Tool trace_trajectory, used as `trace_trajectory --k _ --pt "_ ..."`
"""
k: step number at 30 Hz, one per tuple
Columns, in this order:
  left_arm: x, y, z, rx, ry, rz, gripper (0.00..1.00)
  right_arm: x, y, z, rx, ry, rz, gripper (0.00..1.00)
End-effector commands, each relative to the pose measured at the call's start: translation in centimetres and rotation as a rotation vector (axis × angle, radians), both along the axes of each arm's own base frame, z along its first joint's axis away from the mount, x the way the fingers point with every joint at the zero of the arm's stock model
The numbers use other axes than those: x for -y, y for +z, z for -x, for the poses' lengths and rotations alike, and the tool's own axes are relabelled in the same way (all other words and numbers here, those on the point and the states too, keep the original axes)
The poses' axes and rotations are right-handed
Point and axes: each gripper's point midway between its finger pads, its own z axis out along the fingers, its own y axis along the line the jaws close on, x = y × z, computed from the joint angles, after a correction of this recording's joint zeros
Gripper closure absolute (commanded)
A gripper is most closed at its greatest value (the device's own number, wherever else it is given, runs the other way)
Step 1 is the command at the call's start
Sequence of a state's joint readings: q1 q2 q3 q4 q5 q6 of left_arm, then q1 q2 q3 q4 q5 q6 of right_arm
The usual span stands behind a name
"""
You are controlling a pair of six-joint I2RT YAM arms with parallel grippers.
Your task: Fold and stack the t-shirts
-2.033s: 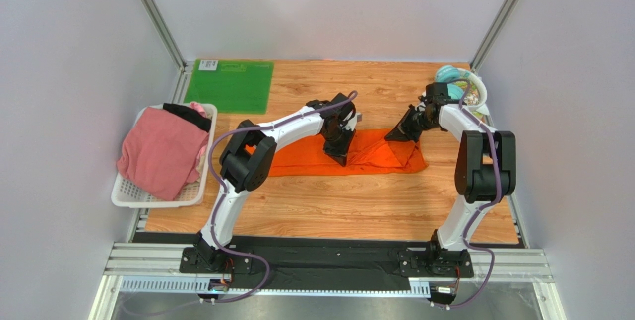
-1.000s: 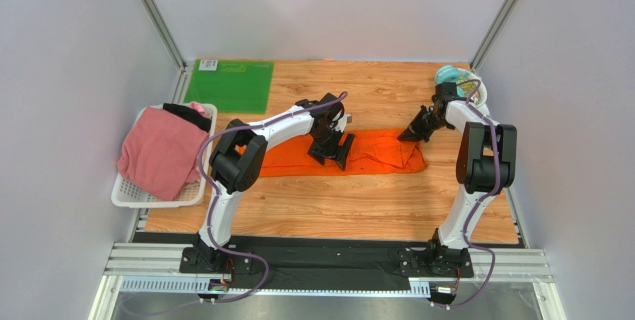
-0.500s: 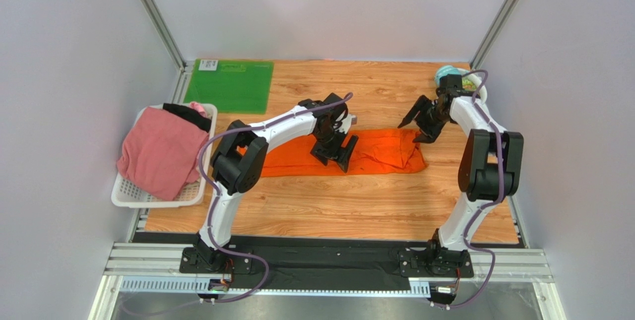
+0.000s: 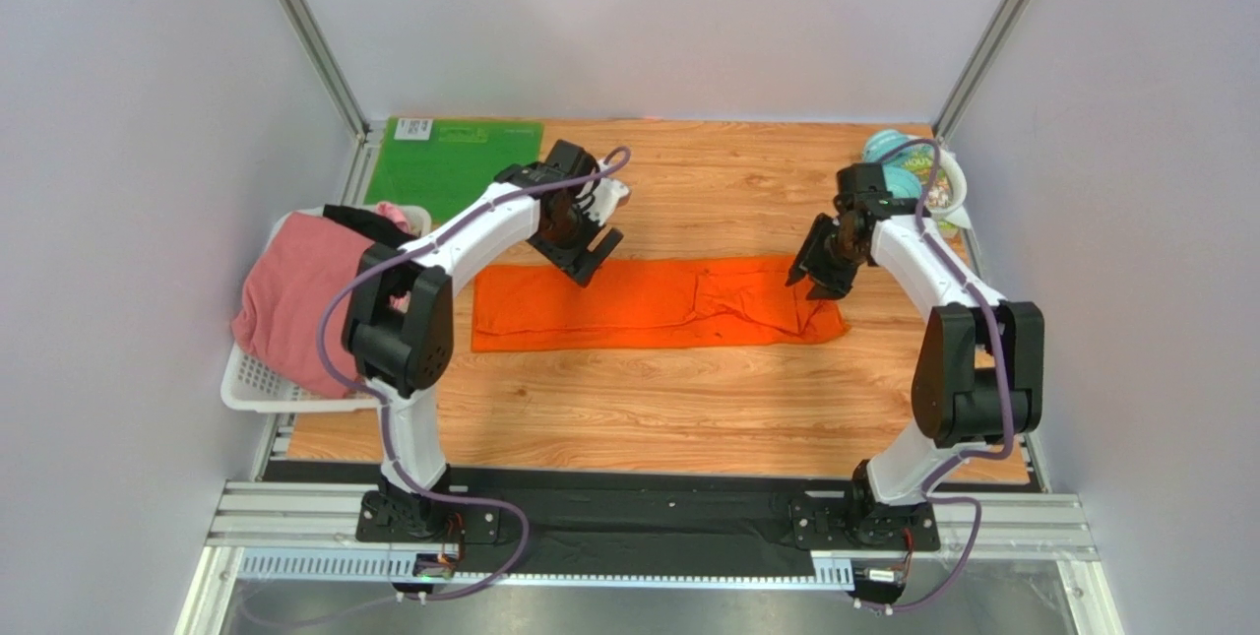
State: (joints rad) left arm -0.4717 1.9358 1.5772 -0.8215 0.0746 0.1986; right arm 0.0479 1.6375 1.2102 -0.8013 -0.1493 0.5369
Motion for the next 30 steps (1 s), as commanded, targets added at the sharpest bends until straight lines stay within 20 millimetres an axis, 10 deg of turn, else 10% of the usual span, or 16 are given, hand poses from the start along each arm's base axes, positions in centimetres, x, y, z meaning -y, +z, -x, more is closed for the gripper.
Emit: trace_trajectory --k 1,5,17,30 --pt "-2.0 1.9 -0.9 0.182 -0.103 -0.135 0.17 1.4 -1.4 0.8 -0.043 0.035 0.228 0.60" --pt "-2.8 0.6 -0.4 0.155 -0.104 -0.177 0.19 2.0 -3.0 1.2 -0.111 0.010 0.277 1.00" --pt "-6.0 0.5 -3.0 0.235 -0.021 -0.244 0.30 3.4 -2.6 1.6 -0.123 -0.019 0.347 1.00" --pt "-8.8 -4.2 -2.8 0.153 -0.025 -0.327 0.35 4.5 -5.6 1.3 -0.211 -0.055 0.362 1.00"
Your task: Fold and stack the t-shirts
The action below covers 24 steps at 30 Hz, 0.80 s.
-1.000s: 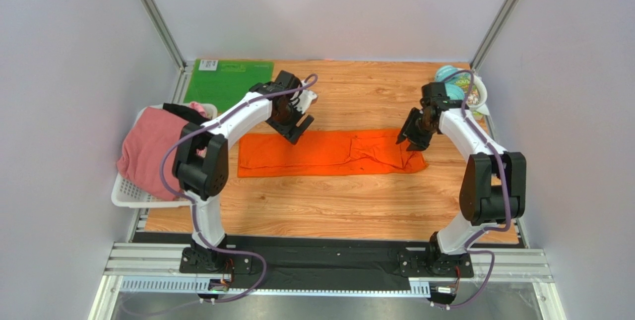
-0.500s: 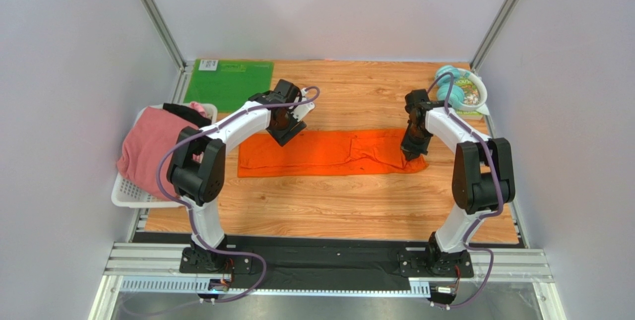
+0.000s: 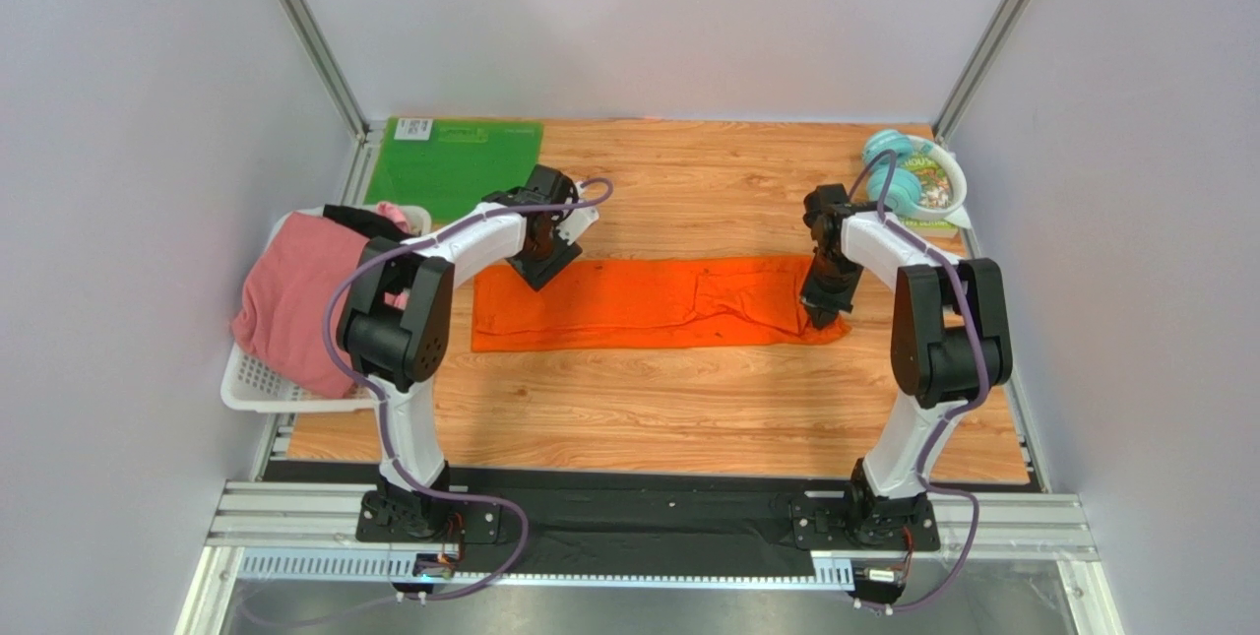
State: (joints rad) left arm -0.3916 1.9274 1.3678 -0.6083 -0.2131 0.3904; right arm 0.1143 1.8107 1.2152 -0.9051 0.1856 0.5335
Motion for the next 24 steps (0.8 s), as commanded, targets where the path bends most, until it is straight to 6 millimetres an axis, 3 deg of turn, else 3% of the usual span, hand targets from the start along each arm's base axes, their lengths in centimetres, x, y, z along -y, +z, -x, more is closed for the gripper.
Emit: trace_trajectory --k 1,13,24 --pt "-0.1 -0.4 0.0 0.002 -0.038 -0.022 0.36 0.5 0.4 -1.7 0.032 -0.032 0.014 1.00" --pt "-1.5 -3.8 4.1 -0.121 -0.066 -0.054 0.48 1.0 -0.9 -3.3 0.004 -0.044 0.010 1.00" --pt "-1.2 -3.3 8.5 -0.253 -0.102 -0.017 0.54 0.0 -1.4 -7.4 0.023 -0.036 -0.041 1.00"
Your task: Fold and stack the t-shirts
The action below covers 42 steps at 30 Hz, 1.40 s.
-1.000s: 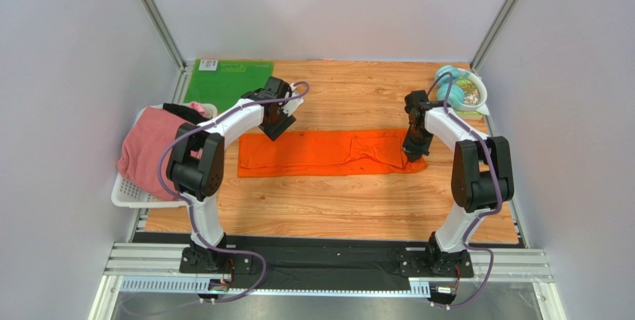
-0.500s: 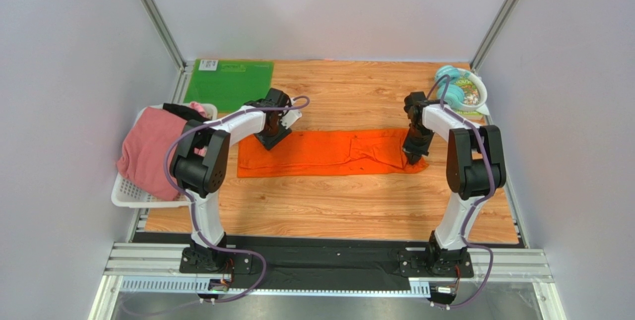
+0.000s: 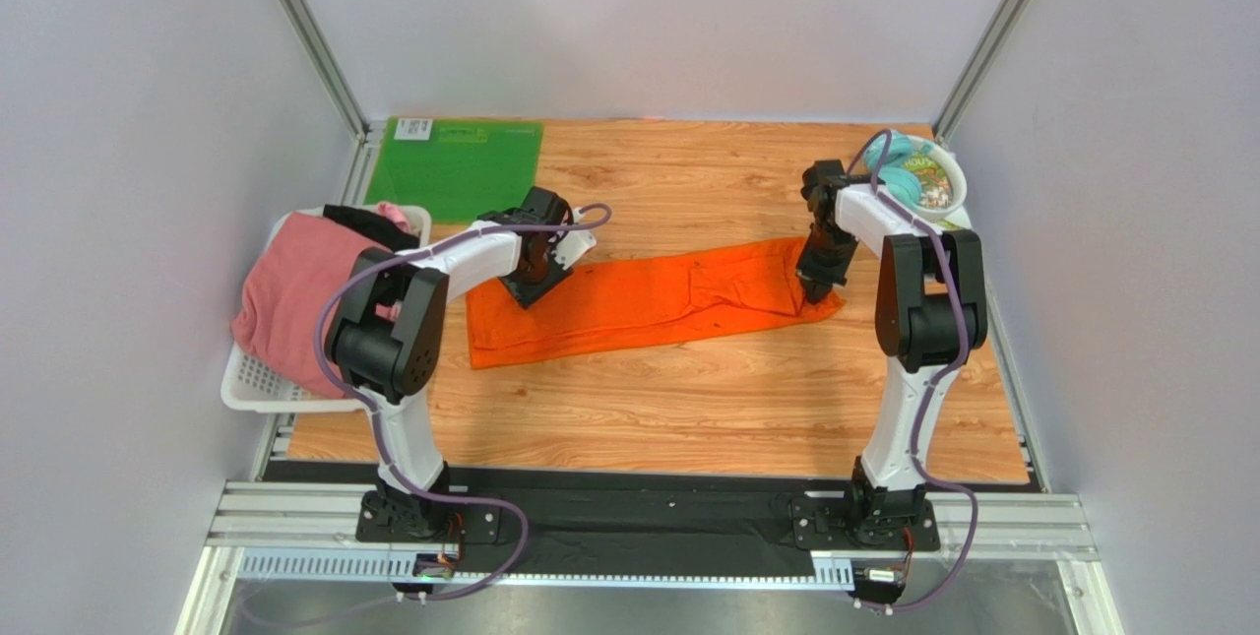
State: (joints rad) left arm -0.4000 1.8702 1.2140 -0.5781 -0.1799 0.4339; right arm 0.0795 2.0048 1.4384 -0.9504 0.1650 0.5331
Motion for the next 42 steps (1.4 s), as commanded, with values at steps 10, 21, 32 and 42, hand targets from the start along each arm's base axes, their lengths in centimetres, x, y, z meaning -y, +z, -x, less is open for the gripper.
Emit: trace_trajectory --k 10,21,32,42 --pt "4.4 0.3 9.3 -0.279 -0.158 0.041 0.54 -2.3 0.8 -8.8 0.105 0.018 -0.115 1.00" --pt "10.8 1.8 12.1 -0.365 -0.265 0.137 0.54 -4.2 1.4 -15.0 0.175 0.090 -0.222 0.94" --pt "14.4 3.4 15.2 -0.505 -0.286 0.307 0.54 -6.0 2.9 -21.5 0.339 0.080 -0.417 0.95" --pt "18.0 8.1 19.9 -0.695 -0.372 0.577 0.56 -6.8 14.0 -22.8 0.609 0.208 -0.463 0.58"
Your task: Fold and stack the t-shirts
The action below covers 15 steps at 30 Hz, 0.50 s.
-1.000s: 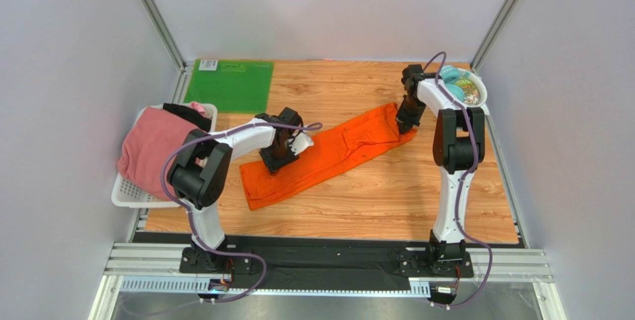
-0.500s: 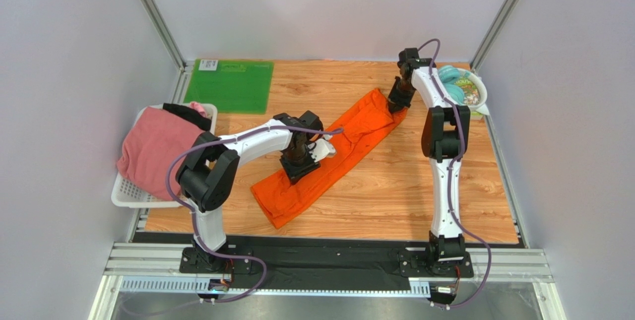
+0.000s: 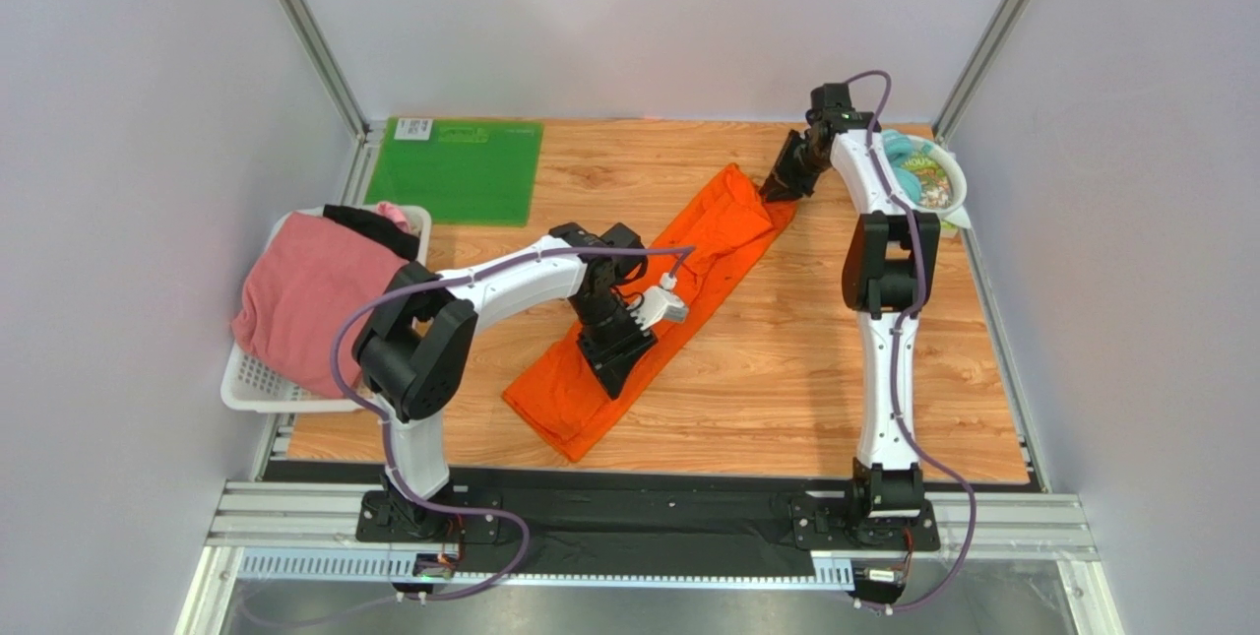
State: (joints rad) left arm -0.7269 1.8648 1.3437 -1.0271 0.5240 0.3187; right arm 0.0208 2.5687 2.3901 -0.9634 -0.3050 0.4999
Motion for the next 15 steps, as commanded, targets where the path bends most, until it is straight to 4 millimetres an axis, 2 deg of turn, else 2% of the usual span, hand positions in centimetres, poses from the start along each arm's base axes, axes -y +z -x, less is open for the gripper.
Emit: trace_trajectory --k 1,2,3,4,5,6,7,8,9,10,11,13,14,15 --pt "2.1 4.9 1.0 -0.033 -0.017 0.150 0.57 -0.4 12.3 -1.7 0.289 0.035 -0.001 0.53" --pt "1.9 5.6 0.2 -0.008 0.004 0.159 0.57 -0.3 14.6 -1.1 0.318 0.032 0.001 0.40" --pt "2.0 7.7 -0.8 0.062 0.019 0.199 0.57 -0.4 15.7 -0.7 0.329 0.035 -0.001 0.29" --pt "1.9 8.7 -1.7 0.096 0.052 0.217 0.57 -0.6 16.5 -0.2 0.336 0.035 0.002 0.21" --pt "1.2 9.6 -3.2 0.141 0.101 0.227 0.56 -1.0 18.1 1.1 0.347 0.043 0.003 0.10" --pt "0.5 10.9 -5.1 0.245 0.146 0.225 0.56 -1.3 18.5 1.7 0.348 0.048 -0.001 0.05" --pt "-0.2 11.4 -6.2 0.287 0.188 0.218 0.56 -2.2 19.3 2.6 0.355 0.066 -0.009 0.00" --pt "-1.4 11.9 -7.9 0.338 0.255 0.202 0.56 -3.8 18.2 3.8 0.318 0.099 -0.021 0.00" --pt "-2.9 12.1 -9.8 0.427 0.316 0.162 0.56 -4.8 19.6 5.1 0.334 0.119 -0.035 0.00" --pt "-3.8 12.3 -10.6 0.459 0.346 0.151 0.56 -6.1 19.2 6.1 0.317 0.145 -0.038 0.00" --pt "-5.3 12.3 -11.8 0.483 0.401 0.127 0.56 -8.9 18.8 7.6 0.300 0.200 -0.045 0.00" --pt "-7.3 12.5 -12.6 0.515 0.458 0.114 0.56 -11.8 16.8 10.9 0.225 0.265 -0.066 0.00" --pt "-9.0 12.4 -13.1 0.504 0.514 0.110 0.56 -15.1 16.4 12.7 0.219 0.334 -0.083 0.00" --pt "-9.5 13.3 -13.2 0.510 0.537 0.147 0.56 -16.1 13.8 14.8 0.148 0.362 -0.080 0.00"
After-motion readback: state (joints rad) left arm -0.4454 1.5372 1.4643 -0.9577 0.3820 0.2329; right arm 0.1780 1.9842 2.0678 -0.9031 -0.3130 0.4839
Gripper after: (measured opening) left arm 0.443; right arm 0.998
